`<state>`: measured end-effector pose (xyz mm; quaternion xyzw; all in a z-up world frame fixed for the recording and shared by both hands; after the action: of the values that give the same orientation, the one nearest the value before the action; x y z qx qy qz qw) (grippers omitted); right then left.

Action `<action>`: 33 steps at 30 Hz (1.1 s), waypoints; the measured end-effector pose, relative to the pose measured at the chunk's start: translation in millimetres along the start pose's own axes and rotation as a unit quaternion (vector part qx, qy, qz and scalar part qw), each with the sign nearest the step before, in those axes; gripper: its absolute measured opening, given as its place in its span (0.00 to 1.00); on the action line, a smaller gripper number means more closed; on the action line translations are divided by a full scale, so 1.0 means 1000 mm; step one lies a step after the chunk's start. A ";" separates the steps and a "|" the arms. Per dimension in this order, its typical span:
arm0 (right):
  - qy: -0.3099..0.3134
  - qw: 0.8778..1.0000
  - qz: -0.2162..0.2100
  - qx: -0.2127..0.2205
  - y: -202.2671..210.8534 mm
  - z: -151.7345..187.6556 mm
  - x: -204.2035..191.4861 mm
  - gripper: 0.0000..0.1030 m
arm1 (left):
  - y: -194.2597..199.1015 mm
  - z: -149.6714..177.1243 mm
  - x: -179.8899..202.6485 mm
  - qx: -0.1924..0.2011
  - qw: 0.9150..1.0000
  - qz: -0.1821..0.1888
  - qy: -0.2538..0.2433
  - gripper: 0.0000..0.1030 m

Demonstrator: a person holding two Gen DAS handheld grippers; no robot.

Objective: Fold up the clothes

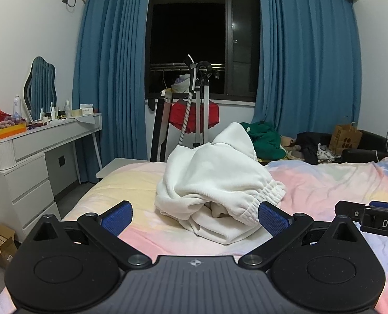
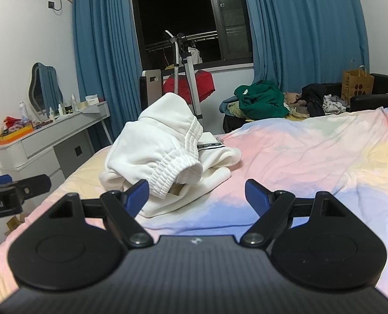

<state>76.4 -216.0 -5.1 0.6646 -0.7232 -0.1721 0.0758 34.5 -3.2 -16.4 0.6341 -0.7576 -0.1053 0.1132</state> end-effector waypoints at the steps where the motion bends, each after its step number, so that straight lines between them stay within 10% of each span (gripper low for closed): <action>1: 0.001 1.000 0.001 -0.002 0.000 0.000 0.000 0.79 | 0.000 0.000 0.000 0.001 1.000 -0.001 -0.002 1.00; 33: -0.036 0.999 -0.015 0.019 -0.001 -0.004 0.010 0.79 | -0.019 0.024 0.003 -0.008 1.000 -0.016 -0.006 1.00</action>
<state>77.7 -226.7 -2.7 0.6703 -0.7181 -0.1836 0.0348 45.0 -8.9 -44.6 0.6449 -0.7469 -0.1173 0.1120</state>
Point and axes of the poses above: each gripper's, at about its wrist camera, not at the fingertips, and y roughly against the way its jaws point, x to its right, z to its underside, the point moved 4 cm from there along -y, roughly the way its jaws point, and after that the axes turned 10 degrees about z, right-handed, at the moved point
